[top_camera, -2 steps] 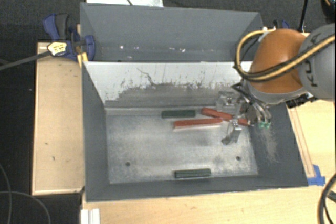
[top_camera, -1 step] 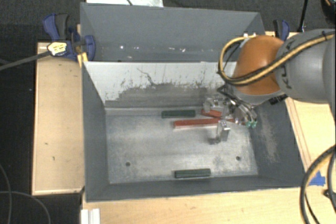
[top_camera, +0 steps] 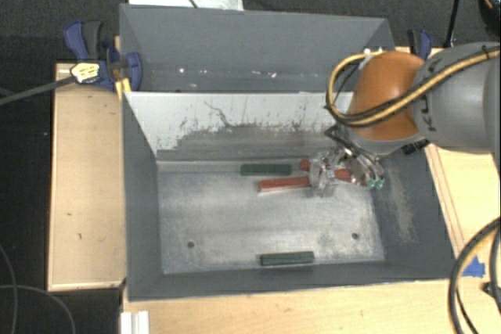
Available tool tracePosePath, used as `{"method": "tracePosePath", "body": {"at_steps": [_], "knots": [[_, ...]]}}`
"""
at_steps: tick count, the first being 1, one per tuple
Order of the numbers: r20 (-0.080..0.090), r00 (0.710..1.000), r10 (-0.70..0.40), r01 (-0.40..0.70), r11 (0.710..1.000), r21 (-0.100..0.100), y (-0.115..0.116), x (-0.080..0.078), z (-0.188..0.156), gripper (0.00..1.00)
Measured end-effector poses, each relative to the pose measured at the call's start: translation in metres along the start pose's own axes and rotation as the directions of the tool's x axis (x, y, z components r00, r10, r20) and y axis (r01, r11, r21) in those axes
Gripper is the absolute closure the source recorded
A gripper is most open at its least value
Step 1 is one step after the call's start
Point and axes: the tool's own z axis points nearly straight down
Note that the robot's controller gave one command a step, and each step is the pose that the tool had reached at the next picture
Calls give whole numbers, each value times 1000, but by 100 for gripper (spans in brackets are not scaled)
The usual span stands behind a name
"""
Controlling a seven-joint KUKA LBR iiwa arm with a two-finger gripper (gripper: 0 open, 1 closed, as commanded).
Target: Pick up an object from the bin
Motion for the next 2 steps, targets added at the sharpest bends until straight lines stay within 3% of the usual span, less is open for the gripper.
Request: {"method": "tracePosePath", "body": {"at_steps": [1,2], "knots": [[0,1000,-1,1,1000,0,0,0,0,0],[-4,1000,-10,10,1000,-3,44,-5,7,0]]}}
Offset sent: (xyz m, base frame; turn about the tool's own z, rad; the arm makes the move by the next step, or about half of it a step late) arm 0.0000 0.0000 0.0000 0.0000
